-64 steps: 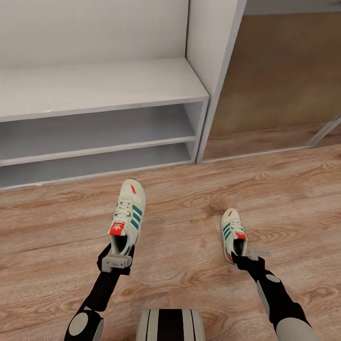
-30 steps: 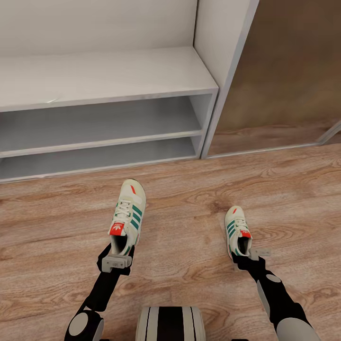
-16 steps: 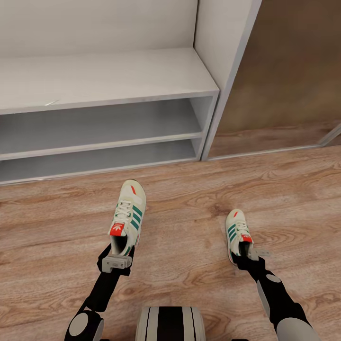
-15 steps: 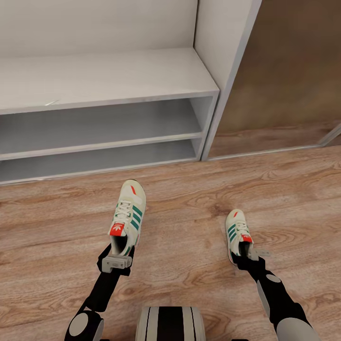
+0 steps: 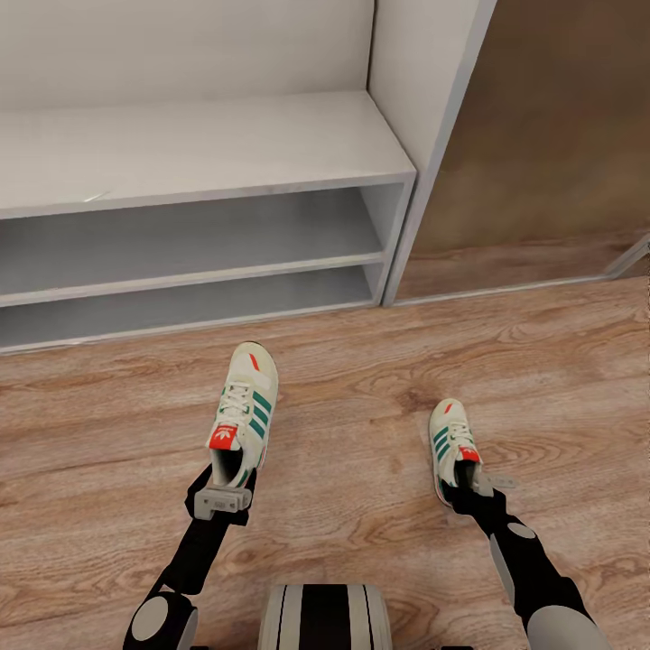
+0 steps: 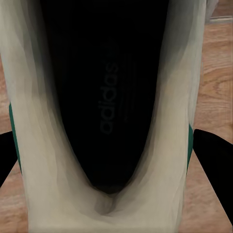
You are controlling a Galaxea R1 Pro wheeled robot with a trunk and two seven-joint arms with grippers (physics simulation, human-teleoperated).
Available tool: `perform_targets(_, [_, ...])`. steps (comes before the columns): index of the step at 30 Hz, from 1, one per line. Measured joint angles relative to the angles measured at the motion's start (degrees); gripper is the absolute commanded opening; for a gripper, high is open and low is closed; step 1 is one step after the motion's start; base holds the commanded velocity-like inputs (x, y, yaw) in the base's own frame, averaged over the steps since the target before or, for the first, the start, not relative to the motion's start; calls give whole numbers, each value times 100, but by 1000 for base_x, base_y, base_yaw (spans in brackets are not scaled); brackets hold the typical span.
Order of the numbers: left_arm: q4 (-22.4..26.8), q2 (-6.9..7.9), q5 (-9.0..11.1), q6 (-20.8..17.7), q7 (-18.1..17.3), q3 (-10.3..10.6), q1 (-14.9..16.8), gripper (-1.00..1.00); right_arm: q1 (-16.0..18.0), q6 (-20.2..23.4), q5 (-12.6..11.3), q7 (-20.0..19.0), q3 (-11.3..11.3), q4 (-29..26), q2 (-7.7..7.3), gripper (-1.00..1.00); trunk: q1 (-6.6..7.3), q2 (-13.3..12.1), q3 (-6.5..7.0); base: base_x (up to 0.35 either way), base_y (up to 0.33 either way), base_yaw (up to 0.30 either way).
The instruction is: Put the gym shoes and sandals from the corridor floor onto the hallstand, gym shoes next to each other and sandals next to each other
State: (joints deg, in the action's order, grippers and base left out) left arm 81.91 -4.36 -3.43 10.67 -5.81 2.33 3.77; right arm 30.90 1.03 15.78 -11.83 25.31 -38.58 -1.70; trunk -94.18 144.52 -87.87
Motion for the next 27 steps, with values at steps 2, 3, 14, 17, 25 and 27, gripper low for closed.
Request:
perform_targets(2, [0,0,0,-2,-1,0,0,-100,0,0,0,0,1,2,-2,100,0,0,-7,0,0,-155])
perform_targets(3, [0,0,0,-3,-1,-1,0,-100,0,0,0,0,1,1,-2,100,0,0,-11,0,0,-145])
perform_targets(14, [0,0,-1,-16,-1,3,-1,-100,0,0,1,0,-6,0,5,100,-5,3,-69,0,0,-37])
perform_targets(17, [0,0,-1,-19,-1,3,-1,-100,0,0,1,0,-6,-1,5,100,-13,7,-138,0,0,-4])
perform_targets(25, [1,0,0,-18,-1,1,0,-100,1,0,0,0,-7,-1,6,100,-15,8,-198,0,0,-1])
perform_targets(27, [1,0,0,-20,-1,3,0,-100,1,0,0,0,-7,-1,6,100,-15,8,-202,0,0,0])
